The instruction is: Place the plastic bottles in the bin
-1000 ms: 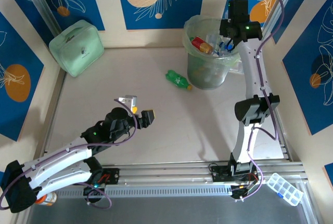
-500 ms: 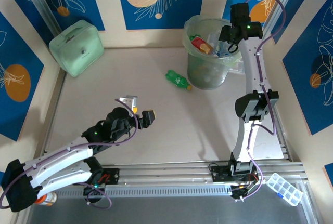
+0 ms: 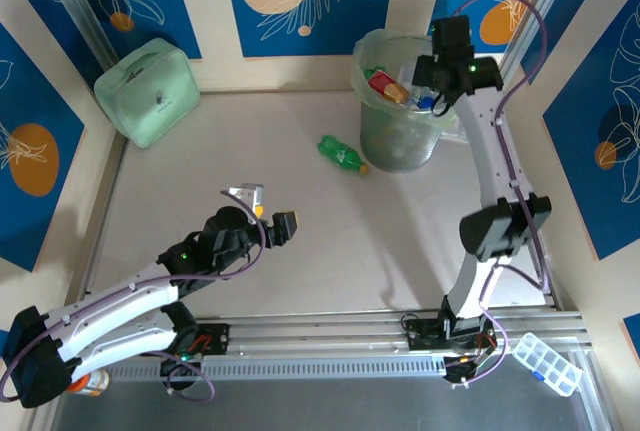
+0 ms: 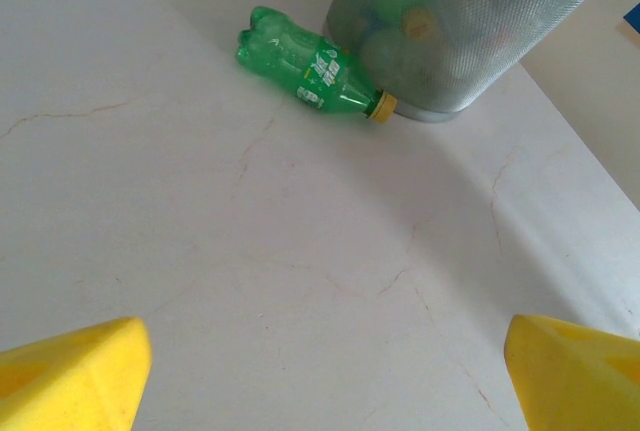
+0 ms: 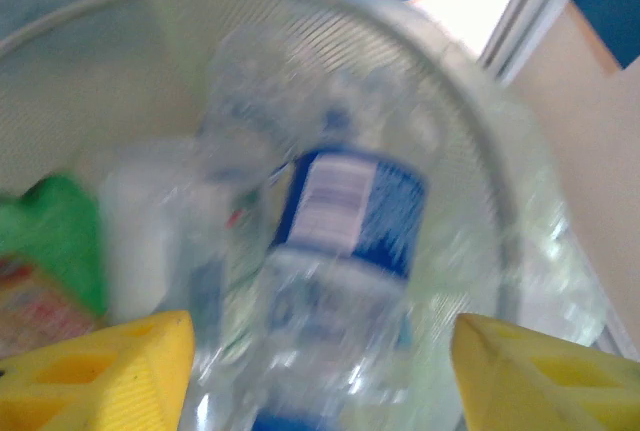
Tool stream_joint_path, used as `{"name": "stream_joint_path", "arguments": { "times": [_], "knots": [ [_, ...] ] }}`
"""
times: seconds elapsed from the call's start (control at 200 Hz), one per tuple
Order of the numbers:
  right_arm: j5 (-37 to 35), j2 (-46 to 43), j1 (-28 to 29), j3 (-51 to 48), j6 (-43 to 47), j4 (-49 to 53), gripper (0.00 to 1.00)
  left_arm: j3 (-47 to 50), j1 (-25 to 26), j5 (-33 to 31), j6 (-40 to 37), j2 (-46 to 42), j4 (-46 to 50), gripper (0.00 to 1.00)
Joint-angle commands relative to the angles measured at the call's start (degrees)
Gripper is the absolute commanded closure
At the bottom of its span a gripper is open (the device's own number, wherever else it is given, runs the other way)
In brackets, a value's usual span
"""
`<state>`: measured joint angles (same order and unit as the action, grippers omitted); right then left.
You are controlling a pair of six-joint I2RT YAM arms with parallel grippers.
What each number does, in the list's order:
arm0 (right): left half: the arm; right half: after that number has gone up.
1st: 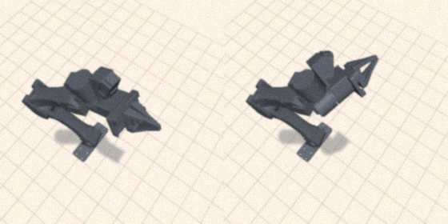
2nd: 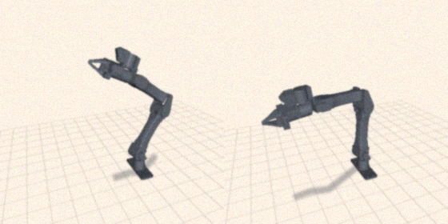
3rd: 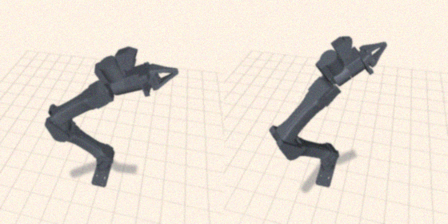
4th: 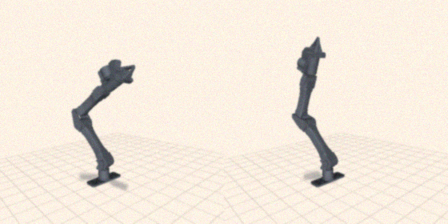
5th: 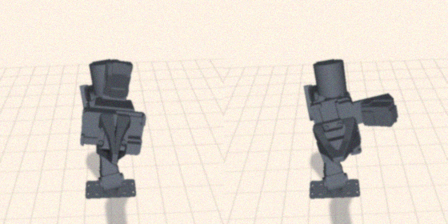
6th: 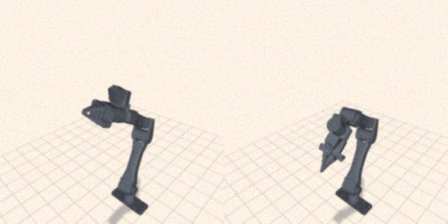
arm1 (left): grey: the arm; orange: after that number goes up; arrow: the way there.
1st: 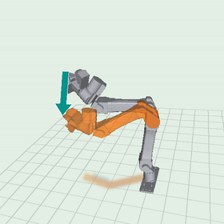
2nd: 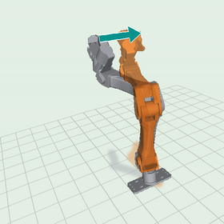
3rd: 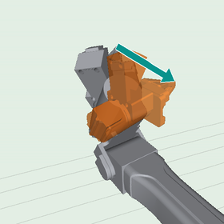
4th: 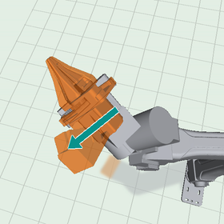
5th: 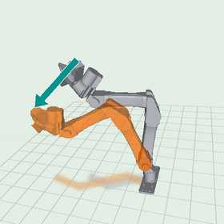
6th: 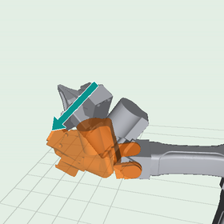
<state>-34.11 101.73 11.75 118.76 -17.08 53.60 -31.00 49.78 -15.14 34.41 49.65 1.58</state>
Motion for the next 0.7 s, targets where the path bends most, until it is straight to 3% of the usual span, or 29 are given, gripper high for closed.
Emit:
{"name": "stream_joint_path", "arguments": {
  "times": [0.0,0.21,0.325,0.43,0.55,0.695],
  "knots": [
    [-0.27,-10.09,6.8,-12.82,1.81,-12.99,0.33,0.08,0.23,-1.49,-0.43,-0.7,0.14,0.09],
    [7.99,-28.95,17.34,-45.0,-3.16,-32.06,0.37,1.15,0.14,-2.18,0.13,-0.22,-1.9,0.04],
    [16.45,-37.68,19.22,-63.72,-8.03,-45.76,0.39,2.04,0.14,2.64,-1.07,2.54,-8.19,0.03],
    [18.4,-44.43,20.45,-78.51,-12.74,-57.55,0.41,0.15,0.14,3.17,1.78,8.97,-10.5,0.0],
    [16.54,-49.3,21.0,-88.45,-15.02,-65.13,0.42,-9.52,0.14,-3.88,15.96,18.64,3.04,0.0],
    [10.78,-55.65,21.97,-93.87,-18.33,-68.56,0.42,-22.04,-0.15,-3.17,23.64,31.09,11.2,0.01]
  ]
}}
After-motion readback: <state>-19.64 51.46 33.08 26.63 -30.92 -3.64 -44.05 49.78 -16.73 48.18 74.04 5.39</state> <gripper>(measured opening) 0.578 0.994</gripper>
